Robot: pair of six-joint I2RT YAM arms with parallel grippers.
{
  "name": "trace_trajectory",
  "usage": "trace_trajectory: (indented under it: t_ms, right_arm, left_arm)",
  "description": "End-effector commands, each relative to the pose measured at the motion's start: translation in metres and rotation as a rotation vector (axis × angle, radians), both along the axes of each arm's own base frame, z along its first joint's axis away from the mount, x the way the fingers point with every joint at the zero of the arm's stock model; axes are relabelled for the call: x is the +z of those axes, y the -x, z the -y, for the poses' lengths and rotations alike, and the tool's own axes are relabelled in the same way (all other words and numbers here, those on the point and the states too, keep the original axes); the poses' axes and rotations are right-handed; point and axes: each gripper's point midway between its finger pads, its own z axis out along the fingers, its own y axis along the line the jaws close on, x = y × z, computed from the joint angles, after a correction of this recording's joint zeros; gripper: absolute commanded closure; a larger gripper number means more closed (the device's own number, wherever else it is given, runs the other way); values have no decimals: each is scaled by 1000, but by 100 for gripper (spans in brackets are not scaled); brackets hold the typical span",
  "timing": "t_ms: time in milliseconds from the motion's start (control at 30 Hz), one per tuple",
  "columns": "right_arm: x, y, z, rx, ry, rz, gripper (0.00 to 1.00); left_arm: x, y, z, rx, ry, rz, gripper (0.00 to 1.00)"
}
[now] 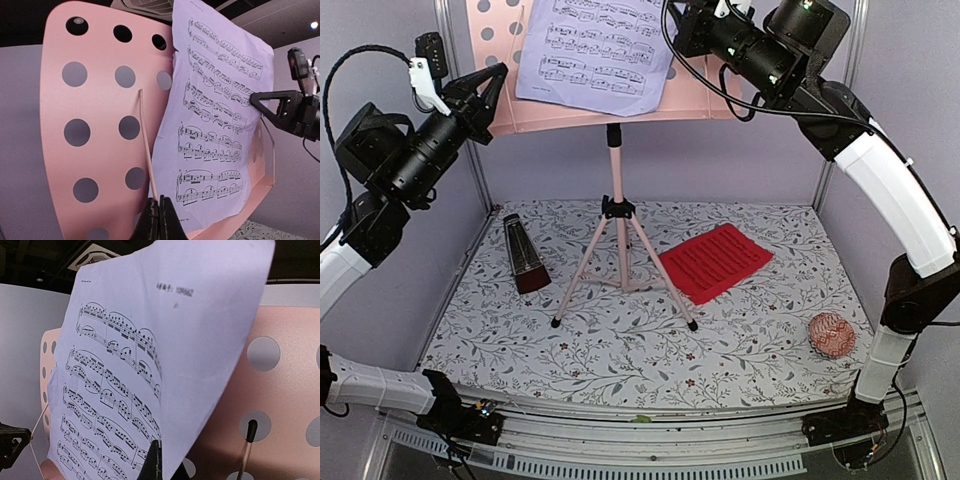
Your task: Set up the instrument practice props
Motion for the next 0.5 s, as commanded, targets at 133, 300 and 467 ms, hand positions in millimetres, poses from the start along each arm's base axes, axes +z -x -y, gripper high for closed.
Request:
trace_trajectory:
  t_ms: [133, 300, 467]
  right_arm:
    - [5, 4, -6, -13, 7, 39, 100]
    - [3, 6, -10, -4, 23, 43, 100]
    - [2, 7, -13, -6, 30, 52, 100]
  left_arm:
    - [-4, -3, 2, -3, 1, -57, 77]
    - [-9, -9, -7, 30, 18, -153, 73]
    - [-4, -12, -8, 40, 11, -209, 76]
